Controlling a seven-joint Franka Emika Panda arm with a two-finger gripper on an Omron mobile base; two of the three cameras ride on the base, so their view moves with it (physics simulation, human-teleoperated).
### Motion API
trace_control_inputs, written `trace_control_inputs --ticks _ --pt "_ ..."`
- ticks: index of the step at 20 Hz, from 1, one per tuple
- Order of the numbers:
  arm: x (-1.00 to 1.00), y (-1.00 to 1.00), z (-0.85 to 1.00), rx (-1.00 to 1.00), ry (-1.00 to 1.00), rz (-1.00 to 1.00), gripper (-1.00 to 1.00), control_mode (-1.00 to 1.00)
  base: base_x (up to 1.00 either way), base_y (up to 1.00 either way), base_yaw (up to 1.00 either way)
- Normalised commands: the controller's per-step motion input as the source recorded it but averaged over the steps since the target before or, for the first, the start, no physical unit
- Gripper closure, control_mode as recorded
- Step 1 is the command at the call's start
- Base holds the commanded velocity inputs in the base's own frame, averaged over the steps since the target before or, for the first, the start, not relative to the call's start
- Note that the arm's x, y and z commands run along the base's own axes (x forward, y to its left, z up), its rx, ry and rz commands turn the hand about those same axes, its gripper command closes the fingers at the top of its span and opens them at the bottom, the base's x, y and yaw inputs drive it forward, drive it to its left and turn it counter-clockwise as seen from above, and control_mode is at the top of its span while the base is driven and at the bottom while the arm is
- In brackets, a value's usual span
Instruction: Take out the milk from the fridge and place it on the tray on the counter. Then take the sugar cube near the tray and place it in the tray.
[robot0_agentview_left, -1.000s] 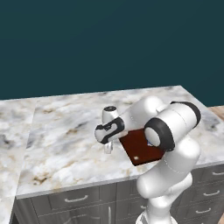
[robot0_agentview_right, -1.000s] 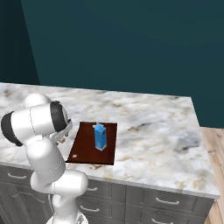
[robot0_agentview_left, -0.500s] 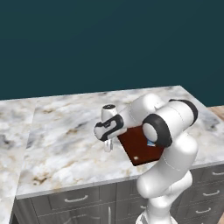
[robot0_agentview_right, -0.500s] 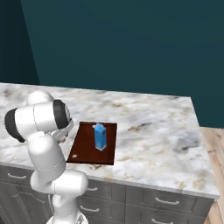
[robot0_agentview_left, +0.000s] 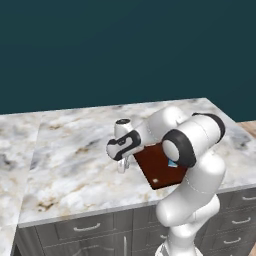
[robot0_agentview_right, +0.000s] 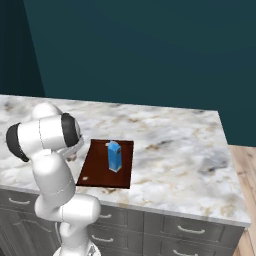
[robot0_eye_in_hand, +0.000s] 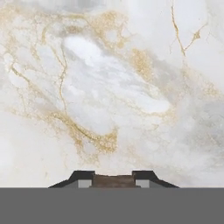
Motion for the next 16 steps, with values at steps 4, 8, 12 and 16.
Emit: trace_control_inputs --ticks 4,8,12,16 --pt "-0.40 0.03 0.30 0.00 0.02 -0.13 1.00 -1.00 0.00 0.00 0.00" --pt "-0.48 -0.09 0.81 -0.01 -0.04 -0.15 1.00 -1.00 0.00 0.00 0.00" --pt "-0.47 -0.36 0.55 0.00 -0.17 -0.17 1.00 -1.00 0.00 0.00 0.00" --pt "-0.39 -0.59 0.10 0.00 -0.16 -0.27 1.00 -1.00 0.00 0.00 0.00"
